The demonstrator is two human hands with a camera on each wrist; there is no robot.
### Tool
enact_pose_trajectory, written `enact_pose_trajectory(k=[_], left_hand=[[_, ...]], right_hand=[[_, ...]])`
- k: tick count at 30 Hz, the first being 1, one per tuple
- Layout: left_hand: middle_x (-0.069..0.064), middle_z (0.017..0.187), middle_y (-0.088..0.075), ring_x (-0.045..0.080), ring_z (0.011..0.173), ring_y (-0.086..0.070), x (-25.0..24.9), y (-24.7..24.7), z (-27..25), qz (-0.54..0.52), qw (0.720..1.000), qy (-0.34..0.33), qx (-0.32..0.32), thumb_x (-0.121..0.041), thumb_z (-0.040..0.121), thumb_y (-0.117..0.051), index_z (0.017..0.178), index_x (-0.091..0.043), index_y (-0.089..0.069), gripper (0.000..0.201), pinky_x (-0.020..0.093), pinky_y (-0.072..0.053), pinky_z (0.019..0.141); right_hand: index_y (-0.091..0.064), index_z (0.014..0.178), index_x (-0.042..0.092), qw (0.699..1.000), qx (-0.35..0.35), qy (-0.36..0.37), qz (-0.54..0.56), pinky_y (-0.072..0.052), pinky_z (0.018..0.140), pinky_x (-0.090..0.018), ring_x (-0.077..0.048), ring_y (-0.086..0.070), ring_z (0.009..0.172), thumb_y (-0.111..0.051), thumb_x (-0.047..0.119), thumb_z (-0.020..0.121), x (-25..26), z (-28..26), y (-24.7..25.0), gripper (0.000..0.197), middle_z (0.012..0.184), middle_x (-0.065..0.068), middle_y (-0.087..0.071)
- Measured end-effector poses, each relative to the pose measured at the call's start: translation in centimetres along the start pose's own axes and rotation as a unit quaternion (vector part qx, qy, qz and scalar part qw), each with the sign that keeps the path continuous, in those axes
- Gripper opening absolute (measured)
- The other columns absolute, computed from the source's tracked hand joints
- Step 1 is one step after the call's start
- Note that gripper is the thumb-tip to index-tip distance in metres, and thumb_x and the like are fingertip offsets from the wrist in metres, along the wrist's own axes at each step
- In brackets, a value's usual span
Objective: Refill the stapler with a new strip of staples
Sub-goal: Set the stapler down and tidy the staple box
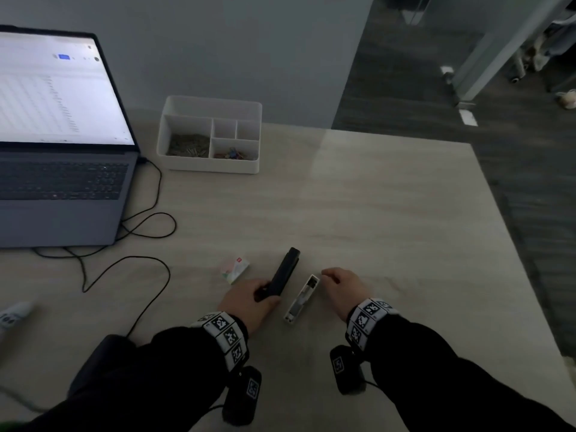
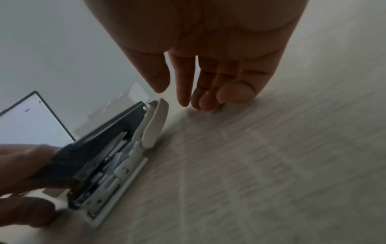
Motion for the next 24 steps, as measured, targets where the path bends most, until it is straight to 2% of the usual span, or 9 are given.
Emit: enact_pose_trajectory(k=[4,6,10,12,15,17,19,21,24], left_hand=[[-0.002,0.113,-0.067,0.015,0.103,-0.061,0.6,-0.1,0.5,-0.028,0.999,0.026,-0.007,-0.043,0.083,-0.068,0.123,-0.022,-0.063,0.045,0.022,-0.042,0.086],[-0.005,0.105,-0.066,0.015,0.097,-0.06,1.1,-0.1,0.2,-0.068,0.996,0.051,-0.019,-0.051,0.079,-0.069,0.118,-0.024,-0.062,0.048,0.026,-0.045,0.085],[-0.004,0.082,-0.065,0.017,0.077,-0.063,3.0,0.0,-1.1,-0.069,0.991,0.102,-0.046,-0.069,0.07,-0.064,0.084,-0.025,-0.06,0.046,0.031,-0.05,0.069],[-0.003,0.08,-0.067,0.017,0.075,-0.064,3.7,-0.7,-1.9,-0.029,0.992,0.123,-0.012,-0.066,0.072,-0.063,0.08,-0.025,-0.061,0.043,0.032,-0.053,0.069],[-0.008,0.09,-0.066,0.011,0.082,-0.06,3.1,-2.3,-2.5,0.029,0.995,0.09,0.028,-0.048,0.081,-0.066,0.09,-0.027,-0.064,0.022,0.025,-0.048,0.078],[-0.011,0.094,-0.061,0.006,0.085,-0.055,2.0,-3.2,-2.5,0.021,0.998,0.06,0.028,-0.043,0.083,-0.066,0.104,-0.03,-0.065,0.024,0.018,-0.041,0.078],[-0.009,0.099,-0.061,0.007,0.09,-0.056,0.8,-3.8,-2.3,0.004,0.999,0.042,0.026,-0.041,0.085,-0.066,0.117,-0.026,-0.064,0.036,0.015,-0.039,0.081],[-0.003,0.113,-0.063,0.012,0.102,-0.06,-0.1,-4.3,-2.1,0.012,0.999,0.027,0.035,-0.04,0.087,-0.064,0.126,-0.022,-0.061,0.043,0.017,-0.041,0.087],[0.003,0.125,-0.058,0.019,0.111,-0.059,-0.8,-5.0,-1.9,0.006,0.999,0.02,0.04,-0.044,0.087,-0.061,0.127,-0.021,-0.061,0.046,0.026,-0.044,0.098]], right_hand=[[-0.071,0.104,0.023,0.999,0.004,0.001,0.054,-0.052,0.09,-0.032,-0.02,-0.065,0.096,-0.065,0.037,0.086,0.8,-0.3,-0.8,0.024,0.101,-0.003,-0.071],[-0.072,0.093,0.027,0.999,0.003,0.009,0.053,-0.054,0.086,-0.035,-0.022,-0.067,0.092,-0.068,0.035,0.083,1.0,-0.3,-1.0,0.013,0.095,-0.002,-0.073],[-0.071,0.085,0.026,0.997,-0.007,0.011,0.071,-0.054,0.08,-0.032,-0.02,-0.068,0.085,-0.071,0.031,0.081,0.6,-0.5,-0.4,0.006,0.087,-0.001,-0.074],[-0.068,0.078,0.029,0.996,-0.017,0.0,0.093,-0.054,0.075,-0.034,-0.017,-0.065,0.073,-0.071,0.032,0.08,0.3,-0.7,0.2,0.005,0.079,0.005,-0.072],[-0.064,0.076,0.029,0.988,-0.009,-0.017,0.152,-0.056,0.061,-0.037,-0.018,-0.064,0.067,-0.071,0.029,0.08,0.0,-1.3,0.5,0.008,0.075,0.005,-0.068],[-0.063,0.079,0.026,0.984,0.009,-0.014,0.175,-0.055,0.054,-0.033,-0.019,-0.066,0.07,-0.07,0.023,0.084,0.2,-2.0,0.6,0.009,0.078,0.002,-0.069],[-0.062,0.082,0.025,0.98,0.023,0.004,0.196,-0.056,0.056,-0.034,-0.017,-0.07,0.073,-0.069,0.02,0.085,0.6,-2.7,0.7,0.009,0.081,0.0,-0.071],[-0.062,0.083,0.025,0.978,0.027,0.019,0.207,-0.059,0.059,-0.036,-0.019,-0.073,0.078,-0.068,0.019,0.085,0.9,-3.3,0.8,0.009,0.086,-0.003,-0.074],[-0.063,0.083,0.026,0.974,0.034,0.035,0.222,-0.062,0.06,-0.039,-0.019,-0.074,0.079,-0.069,0.018,0.085,1.1,-4.0,0.8,0.01,0.087,-0.006,-0.074]])
Point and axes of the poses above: each hand's wrist, its own z-axis towards the middle knuckle, its own y-axis out of the back of the hand, x = y × z, the point moved 7 cm from there along z, towards the middle knuckle
